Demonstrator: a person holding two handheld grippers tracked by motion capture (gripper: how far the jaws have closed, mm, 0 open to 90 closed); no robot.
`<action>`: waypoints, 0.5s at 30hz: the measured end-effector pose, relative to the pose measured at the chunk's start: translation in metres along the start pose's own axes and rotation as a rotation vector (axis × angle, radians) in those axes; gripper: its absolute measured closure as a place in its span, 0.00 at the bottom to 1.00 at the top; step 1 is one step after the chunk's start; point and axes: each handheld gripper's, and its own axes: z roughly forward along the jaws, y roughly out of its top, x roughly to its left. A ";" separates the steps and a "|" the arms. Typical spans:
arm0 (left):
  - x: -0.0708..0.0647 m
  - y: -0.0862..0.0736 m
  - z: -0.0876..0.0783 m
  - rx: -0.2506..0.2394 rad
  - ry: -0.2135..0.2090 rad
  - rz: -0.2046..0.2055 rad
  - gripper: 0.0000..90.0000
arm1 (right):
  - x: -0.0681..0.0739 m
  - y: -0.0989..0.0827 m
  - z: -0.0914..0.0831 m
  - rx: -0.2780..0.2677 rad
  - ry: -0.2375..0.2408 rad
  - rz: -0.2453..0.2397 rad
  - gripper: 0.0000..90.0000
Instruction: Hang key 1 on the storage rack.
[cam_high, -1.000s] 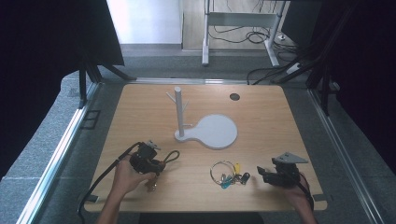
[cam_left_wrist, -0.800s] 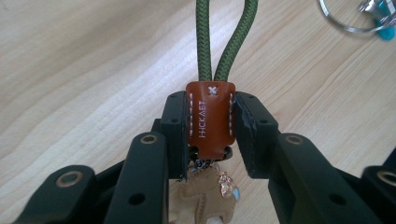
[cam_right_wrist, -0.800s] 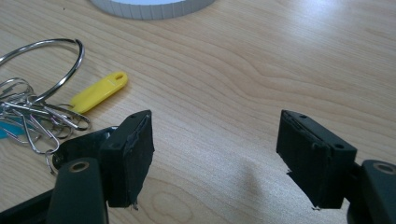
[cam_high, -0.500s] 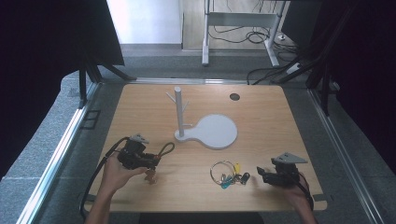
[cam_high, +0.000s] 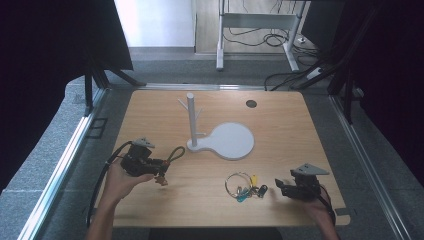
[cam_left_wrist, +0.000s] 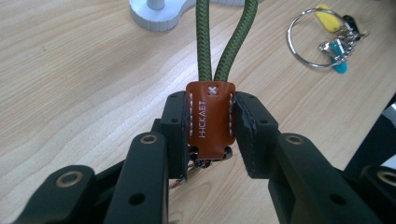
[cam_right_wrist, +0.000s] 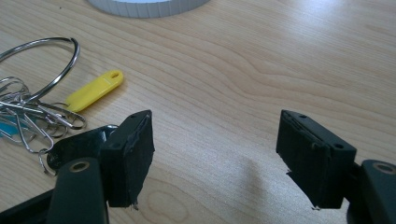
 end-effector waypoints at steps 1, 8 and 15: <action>0.001 0.000 -0.001 0.003 -0.005 0.003 0.74 | 0.000 0.000 0.000 -0.001 0.002 -0.001 0.31; 0.006 0.004 -0.003 0.015 -0.026 -0.005 0.74 | 0.001 -0.001 0.003 0.012 0.001 -0.005 0.31; 0.010 0.009 -0.008 0.015 -0.024 -0.007 0.75 | -0.001 -0.001 0.002 0.011 -0.003 0.000 0.31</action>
